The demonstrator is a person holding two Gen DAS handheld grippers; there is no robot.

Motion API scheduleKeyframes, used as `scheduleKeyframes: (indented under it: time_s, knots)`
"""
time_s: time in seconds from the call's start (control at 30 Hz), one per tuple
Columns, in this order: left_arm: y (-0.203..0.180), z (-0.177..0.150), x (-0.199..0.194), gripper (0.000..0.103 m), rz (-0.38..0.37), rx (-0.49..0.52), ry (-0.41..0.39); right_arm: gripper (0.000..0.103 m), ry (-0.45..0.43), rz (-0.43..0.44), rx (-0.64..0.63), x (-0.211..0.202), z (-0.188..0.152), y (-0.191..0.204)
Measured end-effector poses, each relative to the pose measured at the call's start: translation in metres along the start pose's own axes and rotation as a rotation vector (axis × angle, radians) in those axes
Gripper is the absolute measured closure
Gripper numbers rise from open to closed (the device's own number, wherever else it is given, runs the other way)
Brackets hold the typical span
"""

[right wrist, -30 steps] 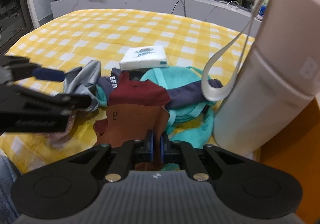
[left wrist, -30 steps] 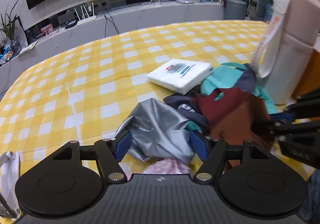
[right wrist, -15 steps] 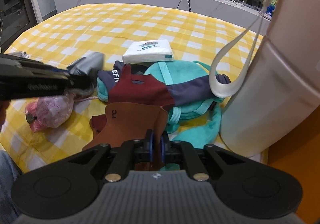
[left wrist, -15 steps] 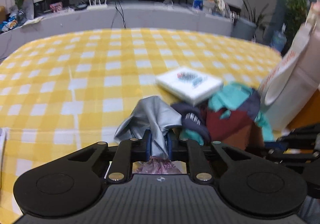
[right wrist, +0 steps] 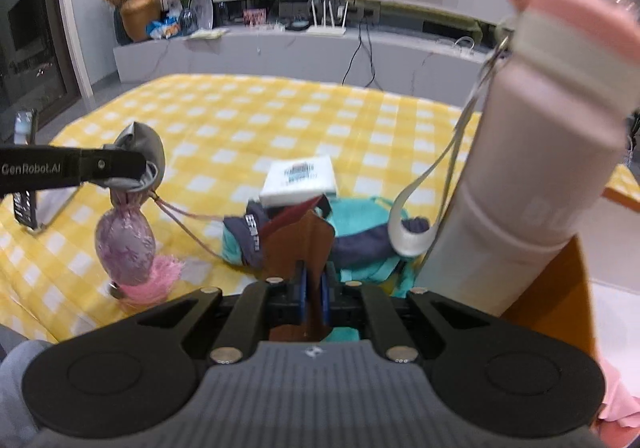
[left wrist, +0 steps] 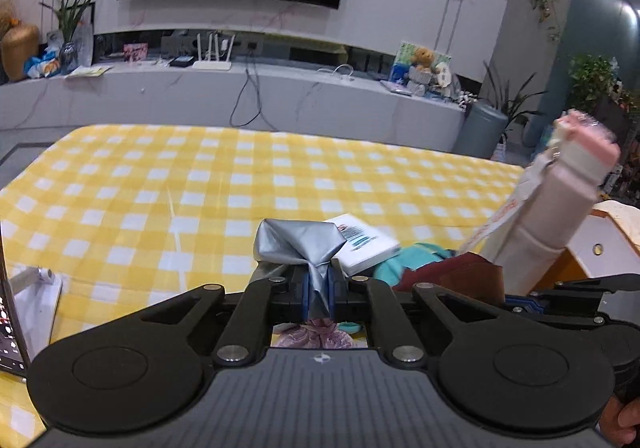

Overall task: Organize soft objects
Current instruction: 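Lift the grey fabric and brown felt toward the box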

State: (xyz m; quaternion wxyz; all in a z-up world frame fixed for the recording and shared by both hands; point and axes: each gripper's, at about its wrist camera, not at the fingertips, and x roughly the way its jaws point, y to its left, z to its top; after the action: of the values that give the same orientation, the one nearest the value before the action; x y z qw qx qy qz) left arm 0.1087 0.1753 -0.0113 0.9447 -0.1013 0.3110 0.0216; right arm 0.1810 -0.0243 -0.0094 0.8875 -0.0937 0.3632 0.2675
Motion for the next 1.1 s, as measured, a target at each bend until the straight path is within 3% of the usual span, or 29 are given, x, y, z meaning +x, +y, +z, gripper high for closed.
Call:
scheduleKeyframes:
  time_s: [0.23, 0.37, 0.53, 0.9, 1.1]
  knots:
    - [-0.01, 0.002, 0.002, 0.094, -0.072, -0.051, 0.097, 0.099, -0.038, -0.001, 0.01, -0.028, -0.005, -0.005]
    - [-0.025, -0.01, 0.02, 0.093, -0.131, -0.089, 0.203, 0.099, -0.029, -0.005, 0.025, -0.035, -0.015, -0.009]
    - [-0.047, -0.024, 0.043, 0.097, -0.176, -0.12, 0.244, 0.099, -0.006, -0.006, 0.065, -0.043, -0.029, -0.021]
    - [-0.087, 0.006, 0.015, 0.099, -0.13, -0.006, 0.093, 0.099, -0.066, -0.034, 0.148, -0.076, -0.041, -0.056]
    - [-0.114, 0.018, -0.015, 0.099, -0.175, 0.063, 0.015, 0.099, -0.132, -0.033, 0.193, -0.11, -0.038, -0.078]
